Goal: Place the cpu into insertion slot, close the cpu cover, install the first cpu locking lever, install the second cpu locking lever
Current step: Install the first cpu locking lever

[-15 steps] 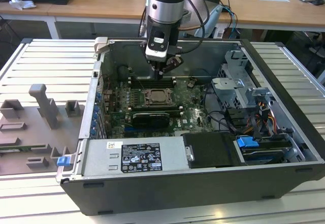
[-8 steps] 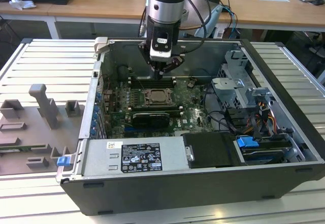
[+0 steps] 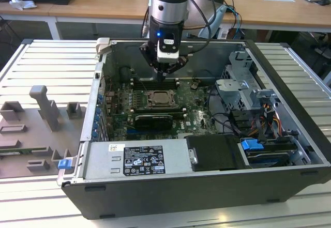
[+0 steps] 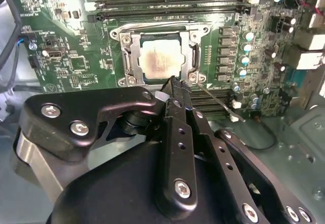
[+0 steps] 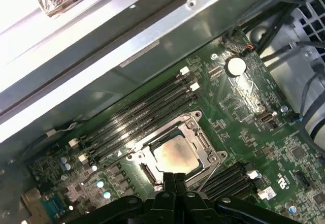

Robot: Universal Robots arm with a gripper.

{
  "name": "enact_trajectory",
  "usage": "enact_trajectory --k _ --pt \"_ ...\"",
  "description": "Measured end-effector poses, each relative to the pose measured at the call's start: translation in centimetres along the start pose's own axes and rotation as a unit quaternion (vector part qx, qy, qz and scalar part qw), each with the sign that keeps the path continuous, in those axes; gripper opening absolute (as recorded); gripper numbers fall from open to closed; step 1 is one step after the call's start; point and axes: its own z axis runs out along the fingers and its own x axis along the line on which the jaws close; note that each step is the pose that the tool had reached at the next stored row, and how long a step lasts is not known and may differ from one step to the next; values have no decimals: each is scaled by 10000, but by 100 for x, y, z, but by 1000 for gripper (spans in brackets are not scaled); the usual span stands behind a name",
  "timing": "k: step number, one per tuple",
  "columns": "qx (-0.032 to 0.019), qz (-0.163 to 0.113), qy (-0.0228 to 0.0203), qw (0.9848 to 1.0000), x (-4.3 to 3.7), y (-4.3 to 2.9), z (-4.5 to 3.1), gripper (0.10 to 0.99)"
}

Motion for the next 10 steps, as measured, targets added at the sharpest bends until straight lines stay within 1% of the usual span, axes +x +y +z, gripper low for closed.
enact_trajectory --k 2,6,8,9,10 --pt "5 -152 0 9999 0 0 0 106" --pt "12 -372 0 9993 0 0 0 106" --pt "17 -551 -1 9985 0 0 0 106" --pt "21 -803 -9 9968 0 0 0 106" --pt "17 -1052 -33 9944 0 0 2 106"
